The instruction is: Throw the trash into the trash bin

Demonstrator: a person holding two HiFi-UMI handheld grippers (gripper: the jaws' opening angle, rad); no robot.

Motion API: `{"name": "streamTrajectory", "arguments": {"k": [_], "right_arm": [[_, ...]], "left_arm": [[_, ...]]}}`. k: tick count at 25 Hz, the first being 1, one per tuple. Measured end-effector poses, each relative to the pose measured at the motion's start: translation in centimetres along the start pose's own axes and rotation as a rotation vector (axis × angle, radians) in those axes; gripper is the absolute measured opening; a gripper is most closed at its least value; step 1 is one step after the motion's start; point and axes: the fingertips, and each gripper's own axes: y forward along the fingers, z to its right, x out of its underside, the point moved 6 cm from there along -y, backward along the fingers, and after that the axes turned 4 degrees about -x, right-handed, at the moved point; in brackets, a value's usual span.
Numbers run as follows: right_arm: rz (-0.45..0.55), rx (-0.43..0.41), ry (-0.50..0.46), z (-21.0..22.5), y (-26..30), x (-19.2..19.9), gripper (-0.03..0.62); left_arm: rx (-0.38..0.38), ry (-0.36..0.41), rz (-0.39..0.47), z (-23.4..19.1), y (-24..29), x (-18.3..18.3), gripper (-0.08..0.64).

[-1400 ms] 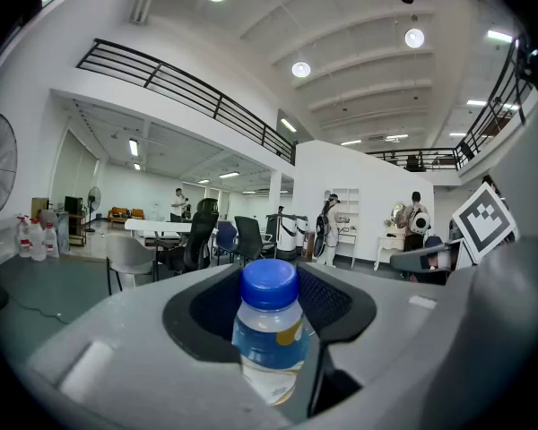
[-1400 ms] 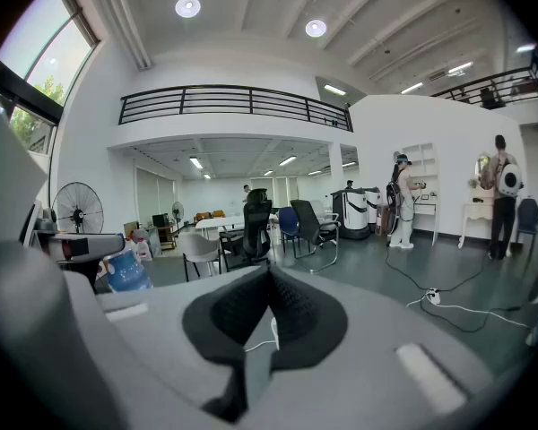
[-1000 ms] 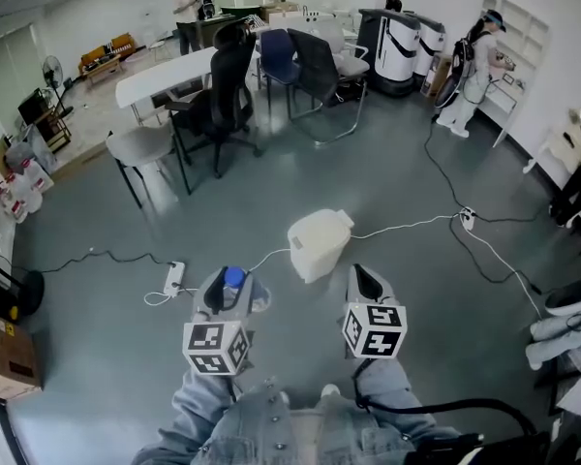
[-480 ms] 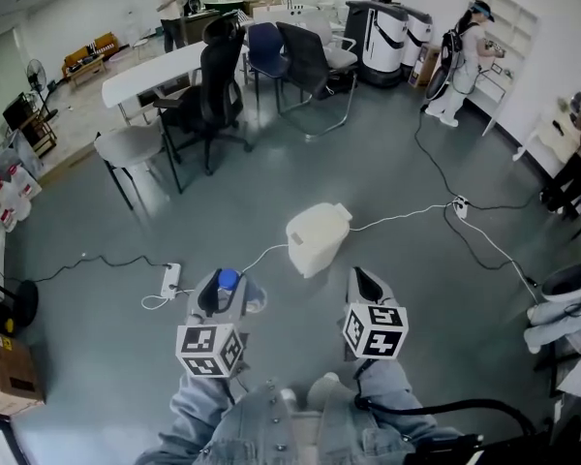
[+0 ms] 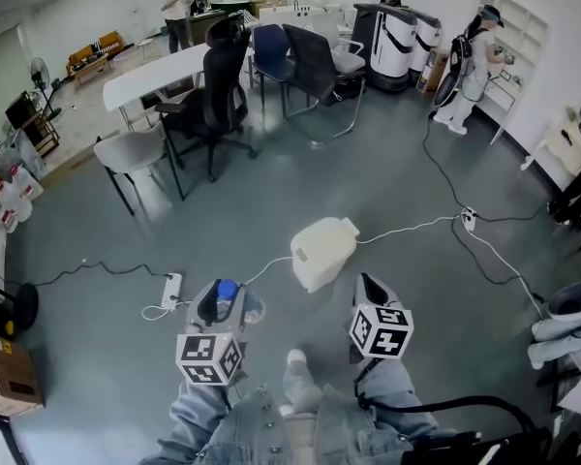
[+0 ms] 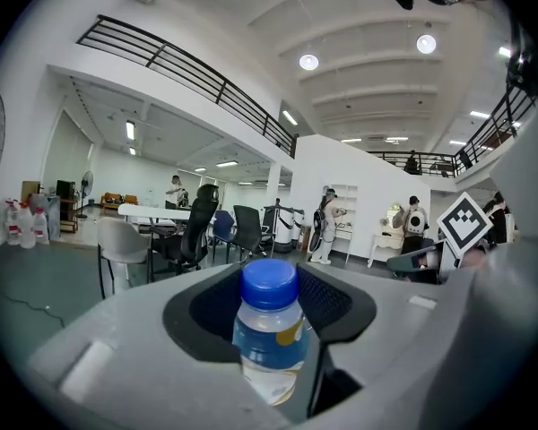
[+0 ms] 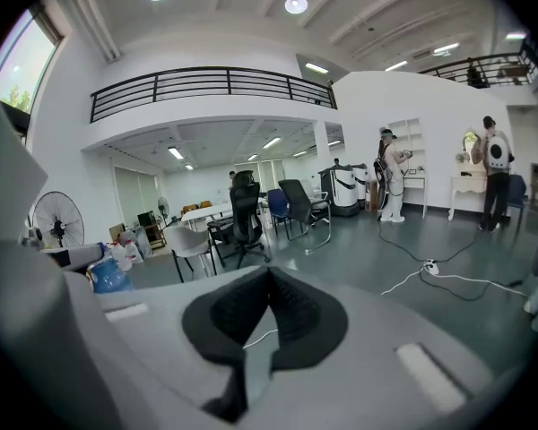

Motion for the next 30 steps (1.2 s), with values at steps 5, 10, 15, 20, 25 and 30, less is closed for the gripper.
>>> {"name": "streamTrajectory", "arguments": {"k": [5,10,15,20,25,30], "right_arm": [[0.003,-0.028,0.008,1.5,5.6,-3.1,0.003],[0.012,-0.022,0.039,4.4,9.9,-5.5,0.003],[-0.029,0.005,0.069,7.8,13.1,-5.7,0.003],[-0.025,0.028,0.093,10.0,16.1,-6.7,0.003],[-0.054,0.022,0.128,10.3,18.6,-6.3,0.003],[-0.072,0.09,0.069,11.0,20.7,-6.8,0.003]], "left_arm": [[-0.04,0.009,0.003,-1.3,5.0,-2.2,0.202],[-0.038,0.02,0.002,-1.4,10.4,-4.0,0.202],[-0.028,0.026,-0.011,-1.0,15.1,-4.6,0.202],[-0.011,0.035,-0.02,-0.8,18.6,-5.2,0.202],[0.0,0.04,-0.034,-1.8,21.8,-5.4,0.202],[0.051,0.029,-0.04,-2.4,26.0,-5.3,0.202]]}}
